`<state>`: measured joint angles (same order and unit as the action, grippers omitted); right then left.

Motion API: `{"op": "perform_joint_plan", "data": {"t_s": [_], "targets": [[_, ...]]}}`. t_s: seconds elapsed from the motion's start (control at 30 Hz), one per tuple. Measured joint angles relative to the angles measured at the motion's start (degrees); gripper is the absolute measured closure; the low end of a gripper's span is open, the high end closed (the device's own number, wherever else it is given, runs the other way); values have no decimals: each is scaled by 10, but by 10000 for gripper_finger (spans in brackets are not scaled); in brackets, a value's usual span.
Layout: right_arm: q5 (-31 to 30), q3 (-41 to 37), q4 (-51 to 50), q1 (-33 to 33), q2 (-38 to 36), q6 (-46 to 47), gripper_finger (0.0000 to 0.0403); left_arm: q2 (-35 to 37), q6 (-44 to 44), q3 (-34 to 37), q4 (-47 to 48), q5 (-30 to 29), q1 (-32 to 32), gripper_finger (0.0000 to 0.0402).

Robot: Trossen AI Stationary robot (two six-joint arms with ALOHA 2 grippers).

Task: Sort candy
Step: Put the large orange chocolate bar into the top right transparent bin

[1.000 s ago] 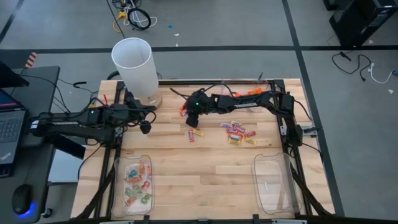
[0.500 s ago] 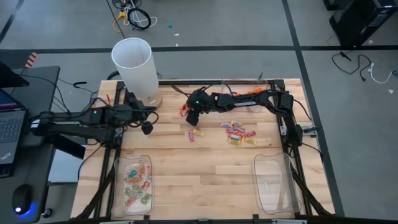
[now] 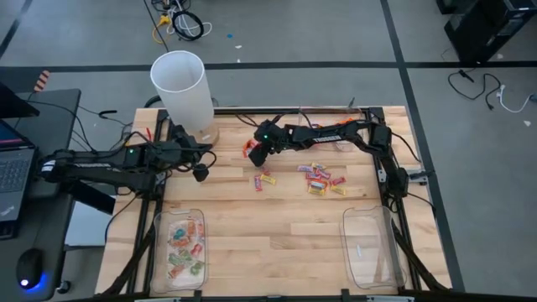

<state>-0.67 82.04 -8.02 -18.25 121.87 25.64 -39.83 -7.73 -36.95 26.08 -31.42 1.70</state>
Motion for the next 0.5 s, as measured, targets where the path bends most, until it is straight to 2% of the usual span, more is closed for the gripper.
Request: {"op": "perform_joint_plan", "data": {"t_s": [0.3,0.5], "targets": [[3,0,-11,-3,-41,-28,230,-63,-30,0,-26,2,0,401],[3,0,-107,4,-111,-76,247,-128,-30,0,-111,2,0,401]]}}
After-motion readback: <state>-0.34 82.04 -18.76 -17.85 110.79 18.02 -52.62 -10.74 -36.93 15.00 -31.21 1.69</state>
